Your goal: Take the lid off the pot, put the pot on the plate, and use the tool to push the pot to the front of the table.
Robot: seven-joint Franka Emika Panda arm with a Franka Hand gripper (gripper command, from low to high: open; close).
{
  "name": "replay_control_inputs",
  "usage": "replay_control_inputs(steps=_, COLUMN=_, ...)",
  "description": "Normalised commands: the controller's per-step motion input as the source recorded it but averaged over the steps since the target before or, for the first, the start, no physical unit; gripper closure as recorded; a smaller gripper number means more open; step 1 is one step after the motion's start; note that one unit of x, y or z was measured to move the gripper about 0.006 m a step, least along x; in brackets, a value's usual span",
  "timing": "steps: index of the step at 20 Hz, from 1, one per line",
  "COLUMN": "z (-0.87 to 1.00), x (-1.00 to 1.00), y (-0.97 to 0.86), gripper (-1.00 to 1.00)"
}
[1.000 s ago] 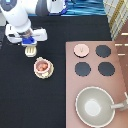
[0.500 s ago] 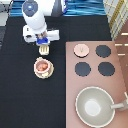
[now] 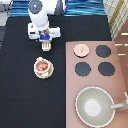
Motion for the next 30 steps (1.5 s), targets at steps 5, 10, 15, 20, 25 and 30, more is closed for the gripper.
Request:
replay_control_inputs(steps=5, z=-0.13, x=1.0, y=0.0, gripper=1.0)
replay_control_inputs(steps=10, z=0.01, x=1.0, y=0.02, gripper=1.0)
replay_control_inputs(steps=15, z=0.28, x=1.0, y=0.07, gripper=1.0)
replay_control_inputs(steps=20, z=0.43, x=1.0, y=0.09, gripper=1.0)
replay_control_inputs(steps=25, z=0.39, x=0.93, y=0.11, gripper=1.0)
replay_control_inputs(steps=30, z=0.1, x=-0.56, y=0.08, gripper=1.0)
